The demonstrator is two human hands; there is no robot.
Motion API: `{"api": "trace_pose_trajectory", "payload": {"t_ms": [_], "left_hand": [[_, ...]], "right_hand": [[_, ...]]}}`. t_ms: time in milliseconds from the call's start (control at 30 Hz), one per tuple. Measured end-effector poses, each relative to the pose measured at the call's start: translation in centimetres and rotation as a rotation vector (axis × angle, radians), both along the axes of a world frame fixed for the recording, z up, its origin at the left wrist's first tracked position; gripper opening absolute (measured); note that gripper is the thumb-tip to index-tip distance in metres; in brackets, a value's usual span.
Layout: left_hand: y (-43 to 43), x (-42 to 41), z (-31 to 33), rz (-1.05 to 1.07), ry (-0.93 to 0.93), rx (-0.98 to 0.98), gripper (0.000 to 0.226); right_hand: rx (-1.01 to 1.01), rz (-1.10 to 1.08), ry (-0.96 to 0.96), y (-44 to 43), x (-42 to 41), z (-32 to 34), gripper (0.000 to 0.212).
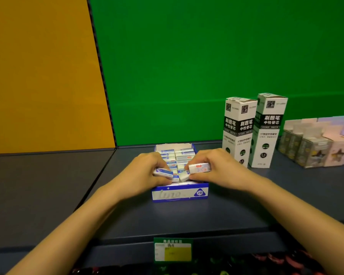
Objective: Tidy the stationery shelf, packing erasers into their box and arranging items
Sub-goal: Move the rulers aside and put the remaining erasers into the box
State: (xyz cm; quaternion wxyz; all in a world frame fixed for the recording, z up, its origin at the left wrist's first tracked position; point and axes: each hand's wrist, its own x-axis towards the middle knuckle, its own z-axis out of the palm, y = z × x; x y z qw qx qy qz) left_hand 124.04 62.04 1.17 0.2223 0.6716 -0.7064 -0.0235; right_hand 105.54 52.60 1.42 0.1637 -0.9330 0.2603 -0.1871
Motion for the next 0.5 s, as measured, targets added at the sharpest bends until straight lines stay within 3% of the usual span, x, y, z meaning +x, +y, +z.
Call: {"api": "trace_pose_trajectory", "payload": {"t_ms": [233, 500], "left_hand": [[0.24, 0.32, 0.57, -0.005, 0.027, 0.062, 0.026], [0.44, 0.37, 0.37, 0.015, 0.031, 0.051, 0.023]], "right_hand": [[-0.098, 0.009, 0.128, -0.23, 0.16, 0.44, 0.039], [-0.127, -0.019, 0.122, -0.73, 0.20, 0.23, 0.031]]}}
